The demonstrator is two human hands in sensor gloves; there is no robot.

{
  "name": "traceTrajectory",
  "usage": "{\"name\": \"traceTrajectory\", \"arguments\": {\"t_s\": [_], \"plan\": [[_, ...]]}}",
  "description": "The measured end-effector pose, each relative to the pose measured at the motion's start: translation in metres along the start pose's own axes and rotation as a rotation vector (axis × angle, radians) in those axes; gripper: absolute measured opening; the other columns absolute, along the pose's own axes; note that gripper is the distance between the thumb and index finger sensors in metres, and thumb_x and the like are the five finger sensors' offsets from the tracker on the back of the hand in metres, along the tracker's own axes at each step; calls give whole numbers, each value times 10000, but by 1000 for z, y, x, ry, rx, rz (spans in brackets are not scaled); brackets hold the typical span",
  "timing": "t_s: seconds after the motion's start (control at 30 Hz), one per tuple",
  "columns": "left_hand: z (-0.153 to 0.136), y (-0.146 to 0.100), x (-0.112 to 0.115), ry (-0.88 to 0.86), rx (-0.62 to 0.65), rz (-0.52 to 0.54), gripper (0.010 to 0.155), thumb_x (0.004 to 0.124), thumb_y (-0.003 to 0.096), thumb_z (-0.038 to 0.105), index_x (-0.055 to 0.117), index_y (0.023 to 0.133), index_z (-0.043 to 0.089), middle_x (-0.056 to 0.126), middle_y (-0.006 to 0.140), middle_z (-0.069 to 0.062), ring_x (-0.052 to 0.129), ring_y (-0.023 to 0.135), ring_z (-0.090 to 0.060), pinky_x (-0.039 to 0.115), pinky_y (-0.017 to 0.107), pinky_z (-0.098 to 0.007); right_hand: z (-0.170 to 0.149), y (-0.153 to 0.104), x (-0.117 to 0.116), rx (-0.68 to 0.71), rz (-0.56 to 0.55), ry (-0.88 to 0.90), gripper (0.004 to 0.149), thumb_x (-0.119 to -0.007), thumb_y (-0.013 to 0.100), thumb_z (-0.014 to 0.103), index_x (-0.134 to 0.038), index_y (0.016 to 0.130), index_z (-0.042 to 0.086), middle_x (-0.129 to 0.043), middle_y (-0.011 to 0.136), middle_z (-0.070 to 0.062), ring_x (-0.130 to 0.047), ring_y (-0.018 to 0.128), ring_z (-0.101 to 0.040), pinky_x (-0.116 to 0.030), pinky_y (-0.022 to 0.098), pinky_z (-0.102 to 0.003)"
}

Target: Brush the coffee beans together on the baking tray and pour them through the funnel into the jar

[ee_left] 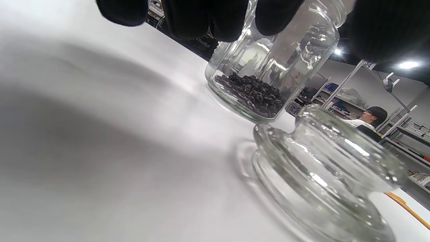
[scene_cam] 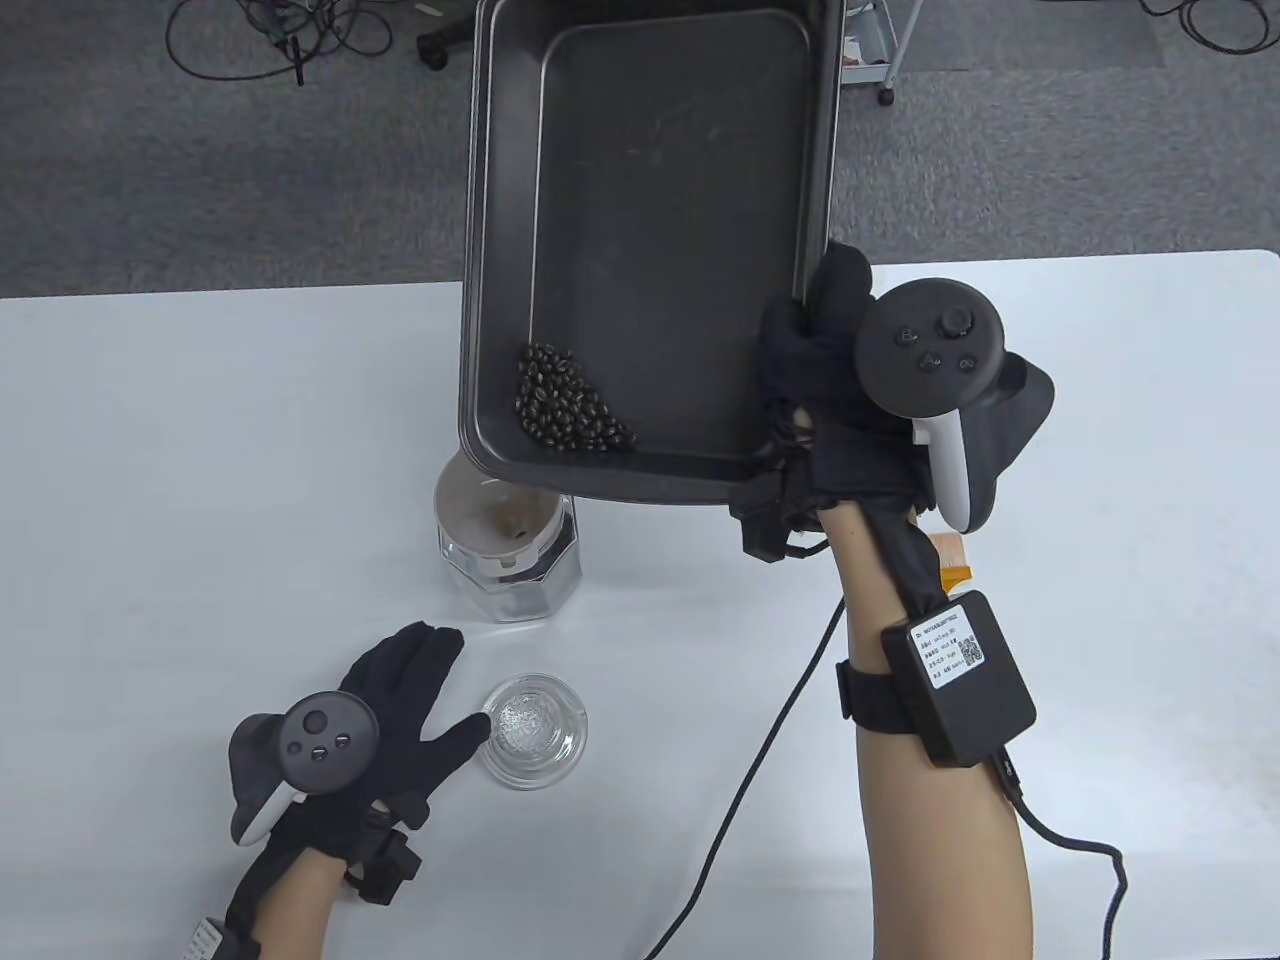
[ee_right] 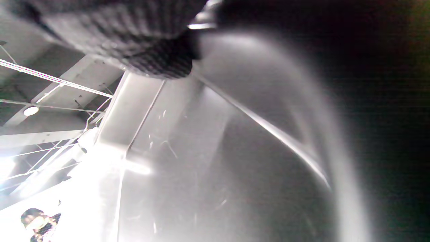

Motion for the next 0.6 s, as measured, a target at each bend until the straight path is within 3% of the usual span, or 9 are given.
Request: {"name": "traceTrajectory", "arguments": {"t_s": [0.1, 0.6], "plan": [[0, 0, 0, -2, 0, 0, 832, 777, 445, 780, 445, 1123, 429, 482, 1243, 20, 516, 1146, -328, 489, 802, -627, 6, -2, -2, 24, 11, 0, 271, -904, 658, 314, -734, 866, 346, -944, 845, -24, -1023, 440, -151, -976, 197, -1], [0, 1, 1, -3, 1, -5, 834, 778, 444, 780, 446, 1123, 429, 485, 1242, 20, 518, 1145, -328, 489, 801, -628, 23, -12, -2, 142, -56, -43, 253, -904, 660, 317, -751, 861, 314, -933, 848, -10, -1008, 431, -150, -975, 193, 20]]}}
Point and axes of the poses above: the tracker on the back of each hand, its own z axis roughly to the thumb side, its own y axis roughly from the wrist to the fingertips, x = y × z, the point moved 3 cm from there along y, roughly from the wrist to the fingertips
